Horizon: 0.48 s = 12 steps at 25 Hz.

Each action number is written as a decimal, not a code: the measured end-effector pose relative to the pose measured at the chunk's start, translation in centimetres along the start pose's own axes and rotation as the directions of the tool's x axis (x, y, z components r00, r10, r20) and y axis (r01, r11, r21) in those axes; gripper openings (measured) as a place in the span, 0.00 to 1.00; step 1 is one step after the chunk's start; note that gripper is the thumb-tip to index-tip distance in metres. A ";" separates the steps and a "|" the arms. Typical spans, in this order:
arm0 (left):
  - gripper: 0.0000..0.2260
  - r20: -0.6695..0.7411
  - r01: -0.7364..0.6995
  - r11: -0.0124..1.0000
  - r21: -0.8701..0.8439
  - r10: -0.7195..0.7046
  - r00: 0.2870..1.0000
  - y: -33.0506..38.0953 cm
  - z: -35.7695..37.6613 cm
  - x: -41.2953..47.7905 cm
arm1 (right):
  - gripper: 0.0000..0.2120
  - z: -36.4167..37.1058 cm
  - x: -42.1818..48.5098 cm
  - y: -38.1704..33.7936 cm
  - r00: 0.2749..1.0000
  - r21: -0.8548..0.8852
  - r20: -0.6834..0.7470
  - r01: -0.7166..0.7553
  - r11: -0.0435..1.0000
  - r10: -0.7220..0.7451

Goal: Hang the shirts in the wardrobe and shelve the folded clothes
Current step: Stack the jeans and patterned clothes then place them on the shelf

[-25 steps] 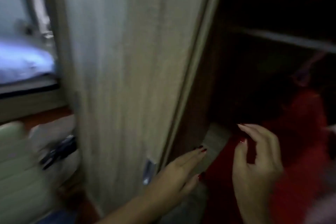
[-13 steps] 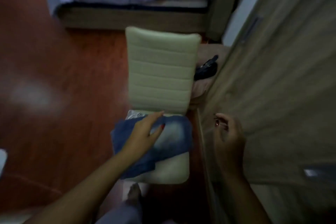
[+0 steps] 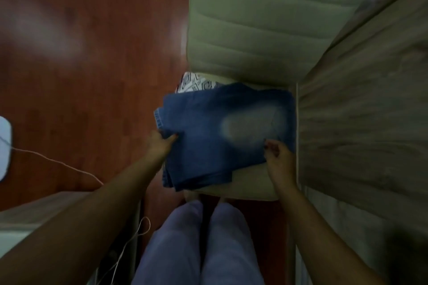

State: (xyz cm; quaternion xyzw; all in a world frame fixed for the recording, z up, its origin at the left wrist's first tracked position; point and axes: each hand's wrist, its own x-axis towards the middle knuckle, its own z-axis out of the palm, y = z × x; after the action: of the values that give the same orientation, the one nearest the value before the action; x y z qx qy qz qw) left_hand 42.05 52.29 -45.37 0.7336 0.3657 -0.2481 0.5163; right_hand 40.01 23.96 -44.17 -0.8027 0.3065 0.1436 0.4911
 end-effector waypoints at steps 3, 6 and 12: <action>0.19 -0.098 0.098 0.995 -0.007 -0.098 0.990 -1.8 1.0 3.3 | 0.10 0.7 3.1 3.2 0.957 0.142 -0.068 -0.271 0.952 0.282; 0.30 -0.109 0.131 0.991 0.001 -0.130 0.985 -3.3 1.4 5.1 | 0.06 0.5 5.8 5.2 0.893 0.270 -0.141 -0.380 0.885 0.427; 0.23 -0.206 -0.104 0.993 0.062 0.115 0.972 -3.1 2.9 4.7 | 0.21 0.0 8.7 7.5 0.795 0.432 -0.176 -0.468 0.771 0.581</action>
State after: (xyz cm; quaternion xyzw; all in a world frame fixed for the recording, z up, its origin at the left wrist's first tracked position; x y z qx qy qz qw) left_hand 42.48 51.52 -51.61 0.7875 0.3707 -0.1498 0.4690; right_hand 42.00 18.40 -54.01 -0.5891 0.6124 0.0931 0.5189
